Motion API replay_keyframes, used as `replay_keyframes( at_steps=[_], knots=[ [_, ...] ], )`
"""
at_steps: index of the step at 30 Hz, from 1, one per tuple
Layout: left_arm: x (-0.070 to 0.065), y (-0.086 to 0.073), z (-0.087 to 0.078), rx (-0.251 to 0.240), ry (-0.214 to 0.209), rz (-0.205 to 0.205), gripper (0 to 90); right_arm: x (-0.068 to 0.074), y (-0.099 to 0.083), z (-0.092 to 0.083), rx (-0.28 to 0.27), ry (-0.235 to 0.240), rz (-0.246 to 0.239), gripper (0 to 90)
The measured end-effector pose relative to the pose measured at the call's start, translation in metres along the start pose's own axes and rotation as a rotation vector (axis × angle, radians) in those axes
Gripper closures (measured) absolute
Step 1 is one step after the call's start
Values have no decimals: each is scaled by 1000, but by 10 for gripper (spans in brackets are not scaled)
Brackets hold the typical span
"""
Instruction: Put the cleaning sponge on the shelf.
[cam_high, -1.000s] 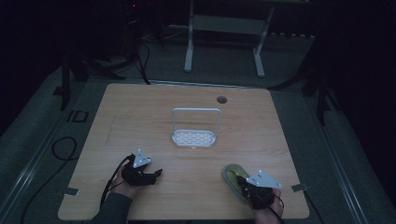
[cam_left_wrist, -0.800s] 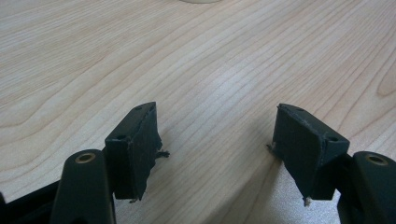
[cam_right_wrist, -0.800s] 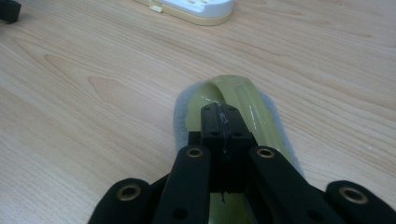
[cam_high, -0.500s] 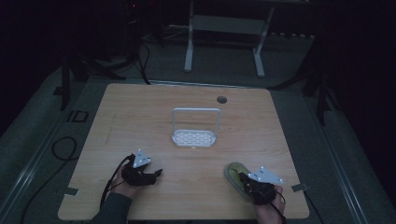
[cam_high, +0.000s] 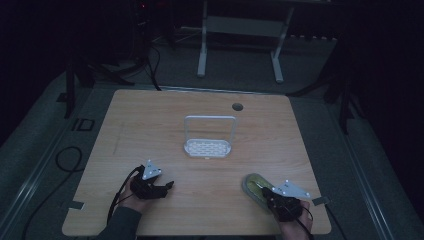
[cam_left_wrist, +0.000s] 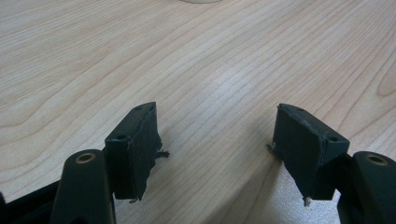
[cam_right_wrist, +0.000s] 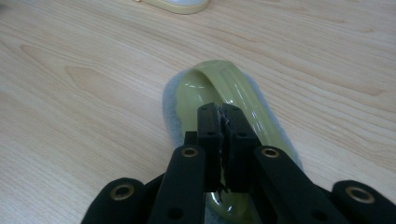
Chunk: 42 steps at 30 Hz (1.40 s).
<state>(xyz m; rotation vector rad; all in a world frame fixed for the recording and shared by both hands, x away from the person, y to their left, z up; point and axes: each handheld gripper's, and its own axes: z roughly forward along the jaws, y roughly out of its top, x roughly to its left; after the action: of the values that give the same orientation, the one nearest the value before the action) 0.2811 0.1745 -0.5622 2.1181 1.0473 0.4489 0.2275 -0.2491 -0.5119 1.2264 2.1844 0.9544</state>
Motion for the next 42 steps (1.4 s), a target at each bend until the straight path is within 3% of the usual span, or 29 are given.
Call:
replay_keyframes(
  at_steps=[6, 14, 19, 29, 36, 39, 40, 42],
  knots=[
    [0, 0, 0, 0, 0, 0, 316, -5, 3, -5, -12, 8, 5, 798],
    [0, 0, 0, 0, 0, 0, 316, -15, 18, -19, -35, 37, -31, 629],
    [0, 0, 0, 0, 0, 0, 316, -22, 24, -19, -36, 56, -50, 584],
    [0, 0, 0, 0, 0, -1, 315, -39, 45, -21, 23, 117, -108, 494],
    [0, 0, 0, 0, 0, -2, 313, -44, 53, -19, 64, 146, -140, 474],
    [0, 0, 0, 0, 0, -2, 312, -45, 56, -16, 100, 163, -163, 475],
    [0, 0, 0, 0, 0, -2, 313, -45, 58, -13, 131, 173, -191, 476],
    [0, 0, 0, 0, 0, -2, 312, -45, 59, -13, 139, 178, -200, 475]
  ],
)
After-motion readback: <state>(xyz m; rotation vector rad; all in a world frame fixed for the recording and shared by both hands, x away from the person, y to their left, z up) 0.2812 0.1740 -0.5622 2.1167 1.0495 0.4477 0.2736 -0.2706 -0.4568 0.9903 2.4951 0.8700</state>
